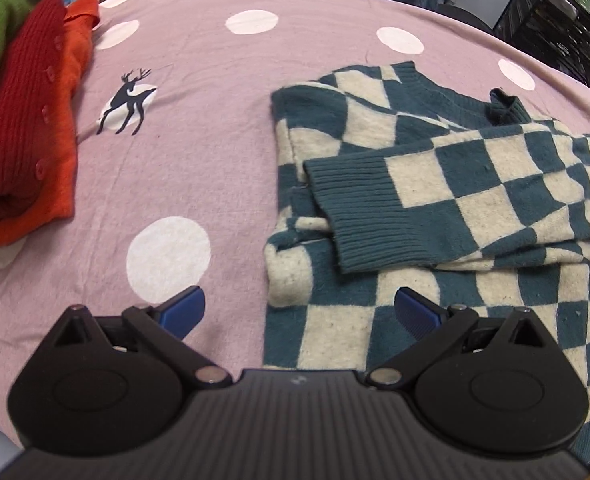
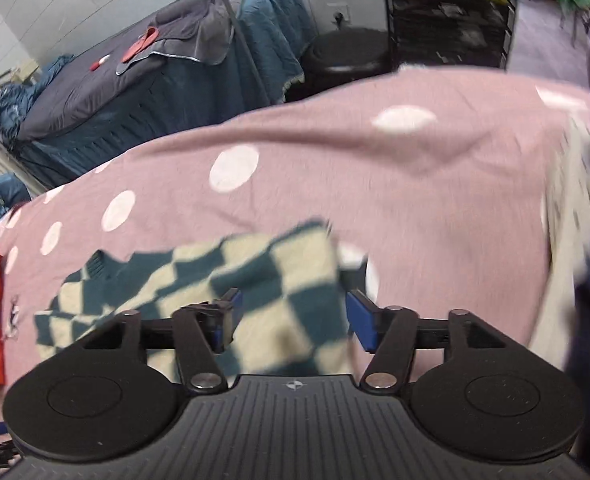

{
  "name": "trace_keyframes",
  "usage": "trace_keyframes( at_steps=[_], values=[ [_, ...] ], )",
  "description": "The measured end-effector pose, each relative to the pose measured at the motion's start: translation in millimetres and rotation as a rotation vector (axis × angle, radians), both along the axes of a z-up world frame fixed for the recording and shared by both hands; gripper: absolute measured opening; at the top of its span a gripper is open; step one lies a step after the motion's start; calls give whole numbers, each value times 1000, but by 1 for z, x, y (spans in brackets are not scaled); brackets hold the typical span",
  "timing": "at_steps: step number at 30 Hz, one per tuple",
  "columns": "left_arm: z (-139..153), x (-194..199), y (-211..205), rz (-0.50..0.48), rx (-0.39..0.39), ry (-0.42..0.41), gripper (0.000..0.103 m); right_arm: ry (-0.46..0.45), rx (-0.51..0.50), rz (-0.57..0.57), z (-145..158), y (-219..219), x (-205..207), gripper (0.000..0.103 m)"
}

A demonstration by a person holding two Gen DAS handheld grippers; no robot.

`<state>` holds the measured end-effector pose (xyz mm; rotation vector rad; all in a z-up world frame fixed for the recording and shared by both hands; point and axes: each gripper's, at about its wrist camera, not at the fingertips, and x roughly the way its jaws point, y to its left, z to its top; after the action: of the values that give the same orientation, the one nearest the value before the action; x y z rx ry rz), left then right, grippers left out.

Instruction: Fold small clothes

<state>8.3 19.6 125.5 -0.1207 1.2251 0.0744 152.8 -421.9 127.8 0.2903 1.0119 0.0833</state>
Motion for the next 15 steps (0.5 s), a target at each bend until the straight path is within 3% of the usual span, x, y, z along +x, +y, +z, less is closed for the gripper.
trace_keyframes(
  at_steps=[6, 7, 10, 12, 13, 15],
  values=[
    [2, 3, 2, 8, 21, 19, 103, 113, 123, -40, -49, -10, 43, 98],
    [1, 3, 3, 13, 21, 24, 103, 113, 166, -38, -55, -11, 43, 103],
    [-4, 6, 3, 22, 23, 45, 103, 77, 233, 5, -54, -8, 38, 103],
    [-7, 10, 1, 19, 20, 51, 103, 139, 284, 53, -52, -3, 40, 37],
    [-8, 14, -2, 15, 16, 53, 103, 153, 328, 59, -50, -3, 38, 22],
    [-8, 21, -9, 3, 10, 50, 103, 91, 259, 63, -35, 1, 31, 20]
  ],
)
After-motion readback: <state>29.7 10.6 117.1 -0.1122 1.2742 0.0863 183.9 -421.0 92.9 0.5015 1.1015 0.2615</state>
